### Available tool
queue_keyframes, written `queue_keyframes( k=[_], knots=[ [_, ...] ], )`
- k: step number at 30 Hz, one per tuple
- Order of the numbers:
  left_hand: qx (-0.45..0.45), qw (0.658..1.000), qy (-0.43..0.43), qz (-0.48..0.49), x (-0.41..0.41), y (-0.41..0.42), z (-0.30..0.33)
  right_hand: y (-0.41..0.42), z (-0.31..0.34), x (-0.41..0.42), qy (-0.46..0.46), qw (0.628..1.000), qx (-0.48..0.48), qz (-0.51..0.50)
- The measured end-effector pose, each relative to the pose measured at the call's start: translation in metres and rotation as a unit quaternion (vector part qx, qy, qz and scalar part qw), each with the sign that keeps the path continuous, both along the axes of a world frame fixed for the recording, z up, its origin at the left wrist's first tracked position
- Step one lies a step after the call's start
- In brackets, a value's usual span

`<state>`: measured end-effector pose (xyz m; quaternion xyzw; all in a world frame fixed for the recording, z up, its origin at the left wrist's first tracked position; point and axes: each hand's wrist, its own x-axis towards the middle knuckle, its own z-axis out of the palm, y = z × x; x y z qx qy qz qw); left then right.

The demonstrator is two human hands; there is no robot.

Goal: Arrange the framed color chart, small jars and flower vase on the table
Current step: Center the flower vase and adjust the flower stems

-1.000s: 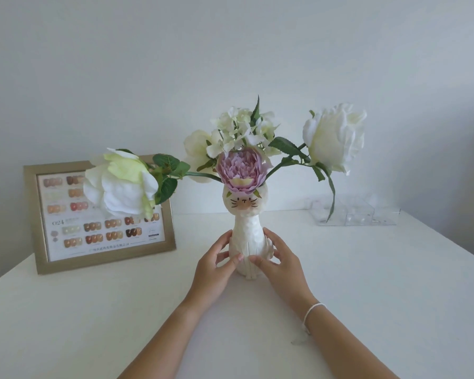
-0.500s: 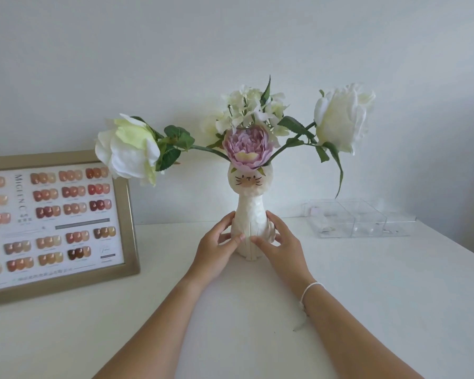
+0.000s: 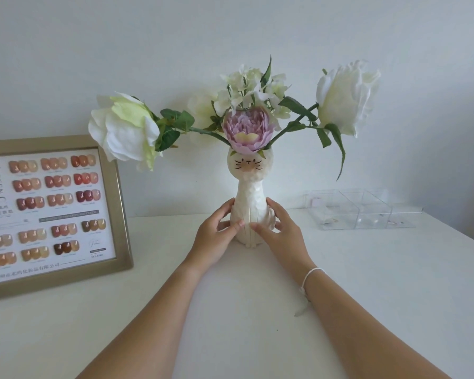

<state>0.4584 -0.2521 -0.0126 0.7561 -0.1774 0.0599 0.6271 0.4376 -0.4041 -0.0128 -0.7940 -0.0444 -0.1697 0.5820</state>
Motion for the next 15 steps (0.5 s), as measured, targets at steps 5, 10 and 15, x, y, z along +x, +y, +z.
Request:
queue_keyframes(
  k=[5, 10, 15],
  knots=[
    [-0.002, 1.000, 0.000, -0.002, 0.0003, 0.0000, -0.0005, 0.0001, 0.0000, 0.0008, 0.003, 1.000, 0.000, 0.002],
    [-0.005, 1.000, 0.001, 0.002, 0.0003, 0.0001, -0.0007, -0.0004, -0.0004, 0.0016, 0.002, 1.000, -0.002, 0.002],
    [-0.008, 1.000, 0.004, 0.009, 0.0002, -0.0010, -0.0018, 0.0004, -0.0002, 0.0018, 0.004, 1.000, 0.003, 0.004]
  ],
)
